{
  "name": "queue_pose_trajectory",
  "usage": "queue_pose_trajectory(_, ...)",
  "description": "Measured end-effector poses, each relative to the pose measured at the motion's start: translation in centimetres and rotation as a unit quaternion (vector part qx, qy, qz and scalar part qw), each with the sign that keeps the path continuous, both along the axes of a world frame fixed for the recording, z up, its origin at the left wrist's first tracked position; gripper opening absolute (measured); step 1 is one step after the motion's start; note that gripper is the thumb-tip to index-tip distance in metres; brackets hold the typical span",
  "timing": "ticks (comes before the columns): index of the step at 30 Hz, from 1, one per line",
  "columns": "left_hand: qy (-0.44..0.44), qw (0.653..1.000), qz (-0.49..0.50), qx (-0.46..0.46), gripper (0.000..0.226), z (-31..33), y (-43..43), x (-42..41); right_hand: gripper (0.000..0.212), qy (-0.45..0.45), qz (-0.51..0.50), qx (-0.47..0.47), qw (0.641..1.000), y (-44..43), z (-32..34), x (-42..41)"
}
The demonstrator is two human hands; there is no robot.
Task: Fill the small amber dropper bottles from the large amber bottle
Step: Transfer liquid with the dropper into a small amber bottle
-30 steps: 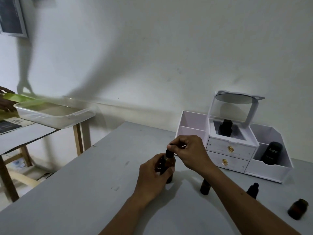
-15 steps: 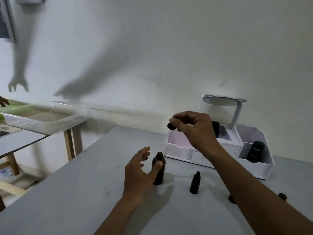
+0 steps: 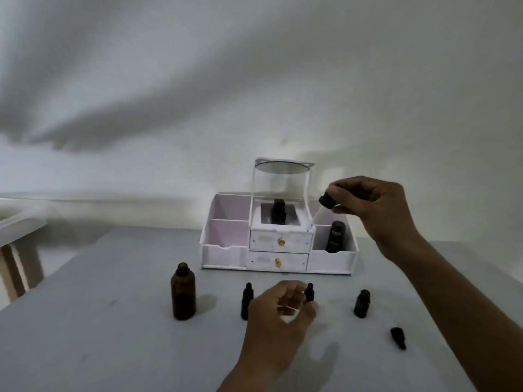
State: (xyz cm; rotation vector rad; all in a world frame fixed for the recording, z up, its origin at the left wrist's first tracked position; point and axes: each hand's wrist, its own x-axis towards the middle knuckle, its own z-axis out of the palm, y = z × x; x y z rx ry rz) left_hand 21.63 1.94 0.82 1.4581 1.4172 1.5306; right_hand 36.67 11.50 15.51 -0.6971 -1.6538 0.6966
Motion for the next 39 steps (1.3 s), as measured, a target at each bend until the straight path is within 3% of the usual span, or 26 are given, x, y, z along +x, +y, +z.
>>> queue_pose_trajectory(6,-0.015,0.994,-0.073,-0.077,0.029,-2.1,4.1,7.6,0.005,-0.028,-0.103,-0.029,0.994,1.2,-3.2,8.4)
queue_pose_trajectory(11,0.012,0.993,-0.044,-0.109,0.055,-4.1,7.5,10.6,0.004,-0.052,-0.152,-0.043,0.986,2.2,-5.8,11.9)
queue_pose_trajectory(20,0.057,0.995,-0.026,-0.082,0.065,-4.9,10.5,10.9,0.008,-0.059,-0.158,-0.062,0.984,4.0,-8.1,13.1)
queue_pose_trajectory(30,0.081,0.994,-0.024,-0.063,0.059,-5.5,11.4,10.9,0.005,-0.052,-0.138,-0.091,0.985,4.8,-9.2,12.6)
queue_pose_trajectory(39,0.112,0.992,-0.03,-0.042,0.039,-5.4,11.3,10.8,0.006,-0.059,-0.155,-0.089,0.982,5.4,-9.8,12.7)
